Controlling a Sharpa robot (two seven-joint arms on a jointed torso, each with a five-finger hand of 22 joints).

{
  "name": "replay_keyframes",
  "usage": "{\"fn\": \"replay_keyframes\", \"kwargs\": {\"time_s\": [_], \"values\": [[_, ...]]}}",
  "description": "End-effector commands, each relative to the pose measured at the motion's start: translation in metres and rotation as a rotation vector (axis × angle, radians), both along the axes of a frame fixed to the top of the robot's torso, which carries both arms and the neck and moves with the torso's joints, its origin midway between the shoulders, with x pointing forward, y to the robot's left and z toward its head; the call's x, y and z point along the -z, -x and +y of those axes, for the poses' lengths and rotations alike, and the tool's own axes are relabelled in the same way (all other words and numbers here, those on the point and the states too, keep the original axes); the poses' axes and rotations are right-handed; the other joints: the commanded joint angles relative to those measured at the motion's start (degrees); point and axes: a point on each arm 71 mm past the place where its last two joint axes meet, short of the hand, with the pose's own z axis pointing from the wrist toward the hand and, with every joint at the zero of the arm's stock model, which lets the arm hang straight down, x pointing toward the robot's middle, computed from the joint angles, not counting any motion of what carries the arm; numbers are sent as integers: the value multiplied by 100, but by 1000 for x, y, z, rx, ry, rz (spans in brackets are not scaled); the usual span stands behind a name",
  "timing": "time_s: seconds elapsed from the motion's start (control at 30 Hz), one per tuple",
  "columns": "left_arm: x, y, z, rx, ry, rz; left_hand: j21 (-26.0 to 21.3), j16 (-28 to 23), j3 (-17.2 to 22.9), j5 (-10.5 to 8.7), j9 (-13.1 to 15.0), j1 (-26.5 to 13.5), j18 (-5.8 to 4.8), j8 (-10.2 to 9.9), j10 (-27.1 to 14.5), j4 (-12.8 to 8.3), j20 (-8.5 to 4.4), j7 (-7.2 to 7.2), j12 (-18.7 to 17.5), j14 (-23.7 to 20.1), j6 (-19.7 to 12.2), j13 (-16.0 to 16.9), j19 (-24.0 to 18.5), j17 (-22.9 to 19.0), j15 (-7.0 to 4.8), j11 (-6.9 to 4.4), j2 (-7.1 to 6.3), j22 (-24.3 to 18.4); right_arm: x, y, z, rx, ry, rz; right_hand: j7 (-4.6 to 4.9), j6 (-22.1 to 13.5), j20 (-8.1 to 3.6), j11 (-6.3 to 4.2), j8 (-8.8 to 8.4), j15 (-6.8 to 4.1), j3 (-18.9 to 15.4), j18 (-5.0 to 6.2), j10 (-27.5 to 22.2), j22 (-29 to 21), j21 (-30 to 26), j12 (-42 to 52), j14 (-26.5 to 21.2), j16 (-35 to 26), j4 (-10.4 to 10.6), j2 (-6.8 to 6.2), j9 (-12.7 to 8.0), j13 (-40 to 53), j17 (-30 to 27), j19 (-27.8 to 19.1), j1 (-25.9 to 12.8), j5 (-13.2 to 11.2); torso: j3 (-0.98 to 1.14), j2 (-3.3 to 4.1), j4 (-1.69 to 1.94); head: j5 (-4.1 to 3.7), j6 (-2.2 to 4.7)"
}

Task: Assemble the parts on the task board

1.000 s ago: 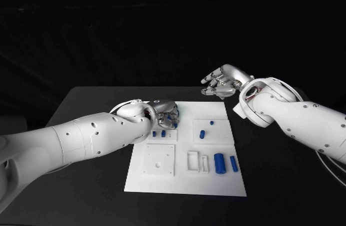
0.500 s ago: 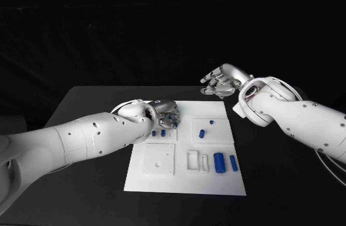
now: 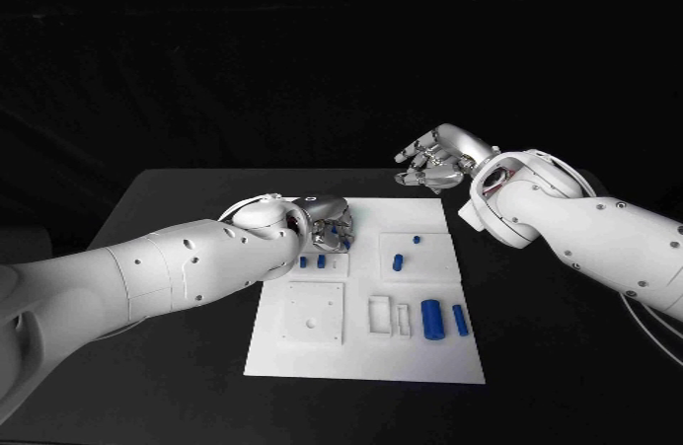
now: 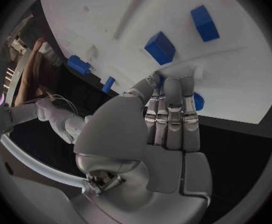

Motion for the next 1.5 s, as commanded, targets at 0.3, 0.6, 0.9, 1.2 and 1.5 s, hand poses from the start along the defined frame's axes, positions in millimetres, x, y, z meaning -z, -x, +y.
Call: {"fn": "replay_keyframes", "kwargs": {"time_s": [0.3,0.6,0.9,1.2,1.5], "values": [[1,1,10,-20,39,-23,167,26,-62,51,10,12,105,-13,131,-86,-87,-20,29,185,129,15,37,27,-46,-46,128,127,-1,0,1,-10,-2,-9,35,1,26,13,9,19,-22,64,44,170,-73,-25,-39,32,19,8,8,-13,-19,181,-19,28,-8,-3,7,8,27],[-17,1,16,-49,123,5,198,16,-51,65,9,-2,115,-15,98,-106,-83,-15,28,223,103,15,46,41,-41,-36,134,125,-1,0,0,-8,-2,-10,35,1,26,13,9,19,-22,64,44,170,-73,-25,-39,32,19,8,8,-13,-19,181,-19,28,-13,-16,15,41,41],[-36,3,28,-72,161,41,203,4,-63,26,10,-26,115,-13,103,-108,-77,-19,28,228,111,15,41,50,-41,-39,124,118,0,0,-1,-5,0,-7,35,1,26,13,9,19,-22,64,44,170,-73,-25,-39,32,19,8,8,-13,-19,181,-19,28,-5,-16,7,90,56],[-38,7,49,-101,144,71,190,-15,-94,-5,9,-14,105,-15,105,-104,-78,-21,28,224,115,15,34,54,-42,-42,124,116,0,0,-5,1,2,-3,35,1,26,13,9,19,-22,64,44,170,-73,-25,-39,32,19,8,8,-13,-19,181,-19,28,-9,-7,15,100,63],[-31,6,67,-130,118,67,182,-29,-123,-6,9,8,101,-14,105,-87,-79,-21,28,222,118,15,31,60,-41,-42,127,118,0,0,-5,2,3,-2,35,3,27,14,8,19,-22,64,40,173,-94,-28,-40,33,15,9,8,-19,-27,189,-14,27,-12,0,9,123,68]]}}
